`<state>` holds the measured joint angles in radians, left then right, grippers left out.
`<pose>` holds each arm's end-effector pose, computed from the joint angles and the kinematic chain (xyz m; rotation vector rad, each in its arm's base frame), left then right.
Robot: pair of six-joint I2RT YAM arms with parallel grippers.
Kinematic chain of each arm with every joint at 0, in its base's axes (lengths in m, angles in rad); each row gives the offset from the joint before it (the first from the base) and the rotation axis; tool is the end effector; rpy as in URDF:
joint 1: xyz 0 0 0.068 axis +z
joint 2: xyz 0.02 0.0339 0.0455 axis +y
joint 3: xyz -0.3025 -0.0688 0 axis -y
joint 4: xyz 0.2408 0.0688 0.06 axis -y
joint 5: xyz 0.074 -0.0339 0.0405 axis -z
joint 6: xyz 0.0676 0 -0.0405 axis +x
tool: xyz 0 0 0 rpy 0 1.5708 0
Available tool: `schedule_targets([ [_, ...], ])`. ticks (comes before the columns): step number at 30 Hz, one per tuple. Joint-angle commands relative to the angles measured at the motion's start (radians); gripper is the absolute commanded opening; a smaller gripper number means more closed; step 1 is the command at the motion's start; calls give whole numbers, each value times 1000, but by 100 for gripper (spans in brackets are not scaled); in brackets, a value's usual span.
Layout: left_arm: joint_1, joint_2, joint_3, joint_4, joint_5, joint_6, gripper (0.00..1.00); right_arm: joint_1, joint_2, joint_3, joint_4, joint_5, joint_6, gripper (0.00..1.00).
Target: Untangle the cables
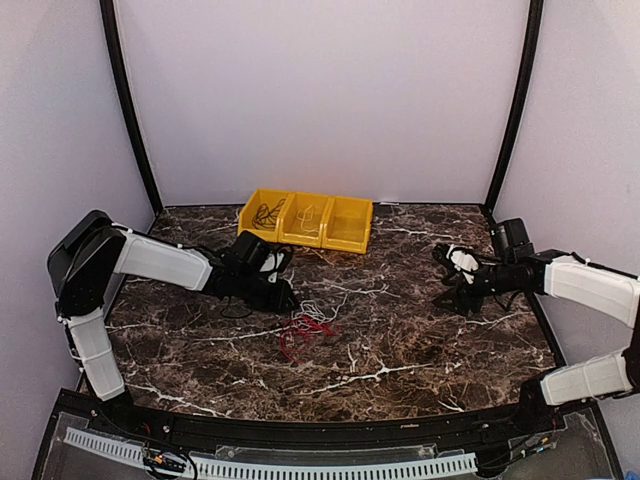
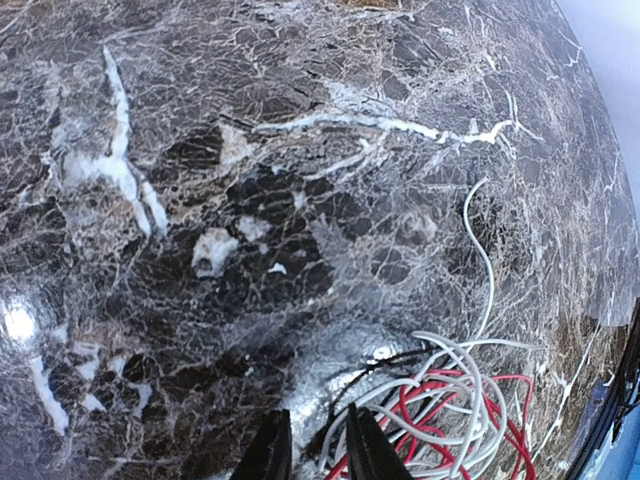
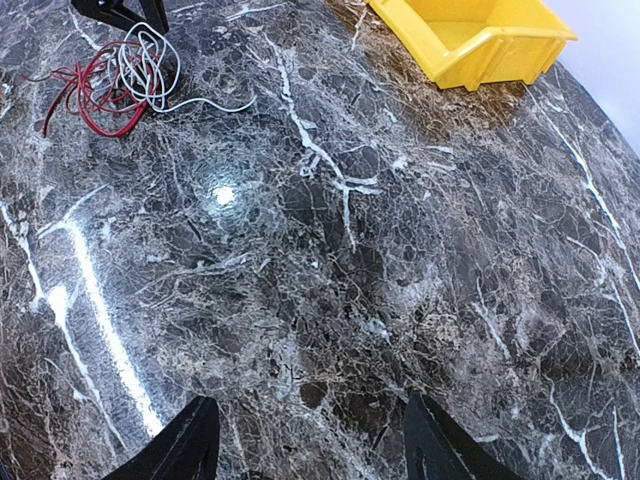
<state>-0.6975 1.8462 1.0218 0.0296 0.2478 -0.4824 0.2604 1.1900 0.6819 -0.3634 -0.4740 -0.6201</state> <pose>0.3017 -0.2745 0.1690 0.3954 2.4750 -0.8282 0.2177 0.0899 0.2269 -1.1868 2.0345 0.4045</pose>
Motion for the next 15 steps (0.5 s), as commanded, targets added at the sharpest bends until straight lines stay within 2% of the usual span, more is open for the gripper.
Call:
schedule_targets([
  [1,1,3,12,6,26,5,20,6,10,1,20,1,-7,65],
  [5,1,6,11,14,39,6,16,7,12,1,21,3,-8,65],
  [12,1,25,13,41,86,-11,19,7,12,1,20,3,-6,65],
  [15,1,24,16,38,86,-14,14,7,11,2,20,3,-7,65],
])
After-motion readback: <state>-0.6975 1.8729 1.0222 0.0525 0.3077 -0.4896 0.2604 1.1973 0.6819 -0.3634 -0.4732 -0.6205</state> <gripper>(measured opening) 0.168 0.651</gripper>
